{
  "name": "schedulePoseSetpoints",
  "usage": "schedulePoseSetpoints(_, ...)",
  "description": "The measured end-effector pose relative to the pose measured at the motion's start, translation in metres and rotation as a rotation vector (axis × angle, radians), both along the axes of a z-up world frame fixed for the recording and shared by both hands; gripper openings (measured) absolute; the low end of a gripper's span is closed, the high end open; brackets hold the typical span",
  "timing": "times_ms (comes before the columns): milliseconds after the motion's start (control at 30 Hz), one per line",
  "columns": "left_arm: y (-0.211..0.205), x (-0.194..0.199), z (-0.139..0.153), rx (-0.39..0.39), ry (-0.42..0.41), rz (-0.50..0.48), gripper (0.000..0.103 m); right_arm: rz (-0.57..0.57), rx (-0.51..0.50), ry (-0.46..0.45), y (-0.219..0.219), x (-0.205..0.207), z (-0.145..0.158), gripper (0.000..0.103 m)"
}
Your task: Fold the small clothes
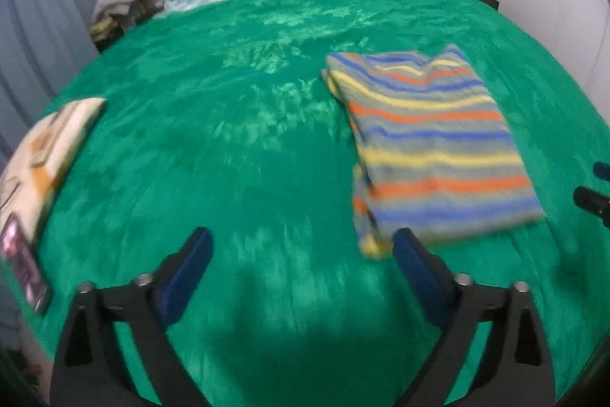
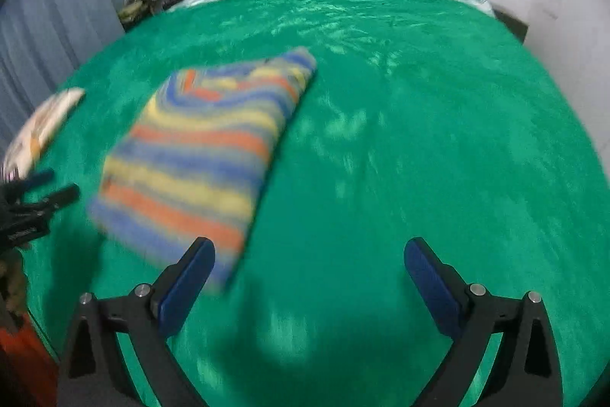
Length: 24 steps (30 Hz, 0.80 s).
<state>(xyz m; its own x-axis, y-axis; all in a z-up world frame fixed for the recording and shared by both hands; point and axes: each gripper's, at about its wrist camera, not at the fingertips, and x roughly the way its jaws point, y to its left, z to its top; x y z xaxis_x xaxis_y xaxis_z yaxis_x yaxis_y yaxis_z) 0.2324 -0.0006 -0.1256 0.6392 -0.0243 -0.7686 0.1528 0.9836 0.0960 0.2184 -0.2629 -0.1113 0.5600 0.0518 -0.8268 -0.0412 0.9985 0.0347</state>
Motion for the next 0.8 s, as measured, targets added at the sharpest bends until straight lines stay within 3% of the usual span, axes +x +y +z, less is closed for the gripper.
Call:
schedulePoseSetpoints(133, -0.016, -0.032, 0.017, -0.004, -0.038, -0.013, 0.102, -0.001, -0.049, -0.010, 0.009, -0.044, 0.018, 0.100)
schedulePoseSetpoints(400, -0.027, -0.074, 0.044, 0.097, -0.081, 0.080, 0.102, -0.055, -0.124, -0.122, 0.025, -0.093, 0.067, 0.102)
schedulePoseSetpoints(600, -0.030, -0.088, 0.056, 0.065, -0.071, 0.067, 0.102, -0.060, -0.179, -0.154, 0.034, -0.115, 0.087, 0.102)
schedulePoseSetpoints(800, -0.032, -0.097, 0.077, 0.001, -0.064, 0.033, 0.102, -0.065, -0.150, -0.179, 0.039, -0.129, 0.105, 0.103)
